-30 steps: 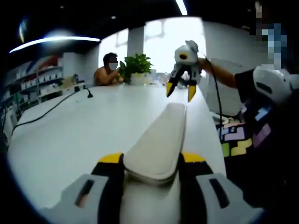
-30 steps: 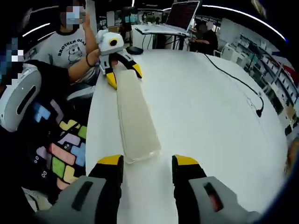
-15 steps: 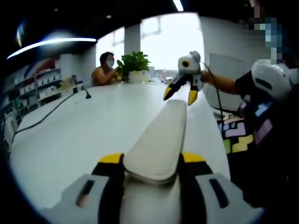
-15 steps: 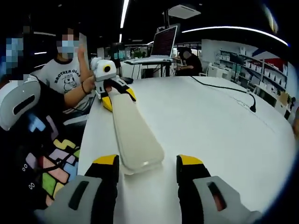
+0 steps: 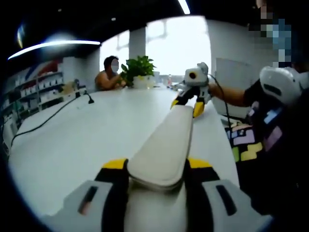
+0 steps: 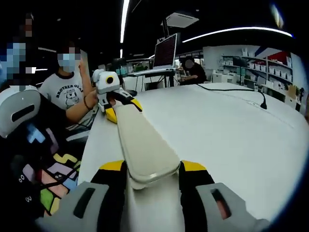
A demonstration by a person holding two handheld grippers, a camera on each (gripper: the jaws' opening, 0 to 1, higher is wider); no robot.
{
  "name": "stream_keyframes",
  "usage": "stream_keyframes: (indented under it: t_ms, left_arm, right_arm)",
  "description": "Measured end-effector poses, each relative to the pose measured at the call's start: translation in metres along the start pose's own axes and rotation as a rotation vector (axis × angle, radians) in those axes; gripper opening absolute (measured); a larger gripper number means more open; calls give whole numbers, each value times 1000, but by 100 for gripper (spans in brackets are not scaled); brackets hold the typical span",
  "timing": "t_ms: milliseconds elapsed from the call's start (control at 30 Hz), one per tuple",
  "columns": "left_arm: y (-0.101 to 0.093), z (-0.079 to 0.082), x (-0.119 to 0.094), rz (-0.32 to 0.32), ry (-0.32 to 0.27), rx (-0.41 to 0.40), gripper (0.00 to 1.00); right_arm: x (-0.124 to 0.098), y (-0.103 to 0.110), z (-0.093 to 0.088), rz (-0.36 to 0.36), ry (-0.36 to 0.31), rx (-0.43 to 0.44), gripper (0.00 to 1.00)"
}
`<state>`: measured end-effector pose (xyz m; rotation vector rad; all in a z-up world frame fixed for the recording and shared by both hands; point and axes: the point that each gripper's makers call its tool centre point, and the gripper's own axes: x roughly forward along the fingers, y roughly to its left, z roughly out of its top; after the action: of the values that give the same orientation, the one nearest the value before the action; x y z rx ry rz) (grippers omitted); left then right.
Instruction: Arrange the utensils inside the cutlery case until each visible utensil rests in its matching compartment.
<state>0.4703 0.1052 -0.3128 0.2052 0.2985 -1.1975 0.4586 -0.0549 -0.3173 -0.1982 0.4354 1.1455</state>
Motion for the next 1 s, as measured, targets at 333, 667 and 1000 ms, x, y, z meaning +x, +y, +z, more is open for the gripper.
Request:
stream_keyframes:
  t_ms: [333,667,1000]
  left_arm:
    - [0,4,2,17,-16,13,49]
    - [3,25,14,27,-48,47,49]
    - [21,50,39,47,-41,61,51]
  right_arm:
    - [-2,-1,0,-26,-57,-38,43]
    - [-23,-14,13,-62,-112,-68,43]
    - [-44,-40,33,-126,-150,-128,43]
